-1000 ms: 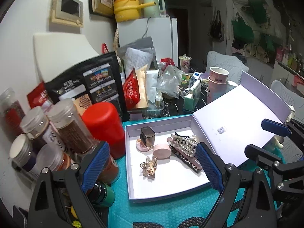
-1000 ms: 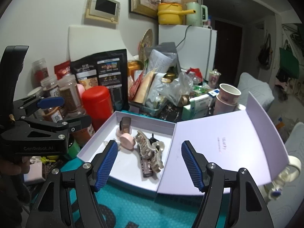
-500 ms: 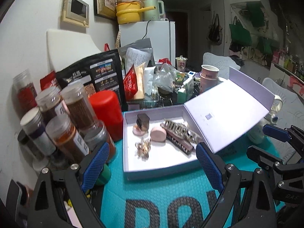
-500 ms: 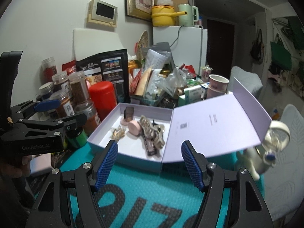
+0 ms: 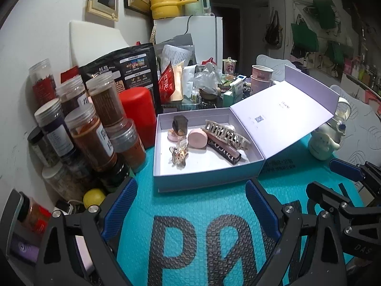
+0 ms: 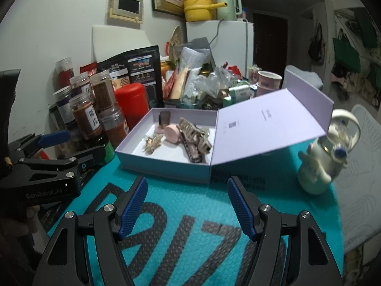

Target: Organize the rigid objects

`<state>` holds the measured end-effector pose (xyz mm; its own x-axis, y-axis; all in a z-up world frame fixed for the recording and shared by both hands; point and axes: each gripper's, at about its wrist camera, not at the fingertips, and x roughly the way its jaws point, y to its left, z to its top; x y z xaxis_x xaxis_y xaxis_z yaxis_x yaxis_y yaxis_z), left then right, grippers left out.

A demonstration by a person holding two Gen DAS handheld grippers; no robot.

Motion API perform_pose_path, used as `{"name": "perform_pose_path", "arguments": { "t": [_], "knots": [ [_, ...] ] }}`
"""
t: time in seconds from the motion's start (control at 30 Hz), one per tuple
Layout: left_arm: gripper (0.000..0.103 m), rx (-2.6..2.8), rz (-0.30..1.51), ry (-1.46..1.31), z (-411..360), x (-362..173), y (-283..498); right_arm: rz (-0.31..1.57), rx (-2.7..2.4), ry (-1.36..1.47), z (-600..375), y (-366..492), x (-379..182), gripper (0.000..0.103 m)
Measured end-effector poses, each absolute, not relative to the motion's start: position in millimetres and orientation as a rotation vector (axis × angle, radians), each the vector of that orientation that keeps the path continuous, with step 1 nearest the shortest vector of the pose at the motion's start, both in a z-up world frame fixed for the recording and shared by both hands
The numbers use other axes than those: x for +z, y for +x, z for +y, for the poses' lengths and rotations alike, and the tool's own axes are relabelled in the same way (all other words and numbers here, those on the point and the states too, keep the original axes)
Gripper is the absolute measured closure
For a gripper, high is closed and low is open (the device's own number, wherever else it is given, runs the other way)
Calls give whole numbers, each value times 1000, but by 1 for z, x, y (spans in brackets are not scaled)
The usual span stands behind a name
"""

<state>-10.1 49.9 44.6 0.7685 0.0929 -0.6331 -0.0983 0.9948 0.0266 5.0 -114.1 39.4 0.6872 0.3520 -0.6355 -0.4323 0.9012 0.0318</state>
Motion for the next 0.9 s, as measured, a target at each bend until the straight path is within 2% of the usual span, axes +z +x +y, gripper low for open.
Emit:
{"name": "perform_pose_path", "arguments": {
  "t": [0.9],
  "knots": [
    [9,89,727,-19,50,34,-13,705,431,-123,-117,-1,32,33]
  ]
}}
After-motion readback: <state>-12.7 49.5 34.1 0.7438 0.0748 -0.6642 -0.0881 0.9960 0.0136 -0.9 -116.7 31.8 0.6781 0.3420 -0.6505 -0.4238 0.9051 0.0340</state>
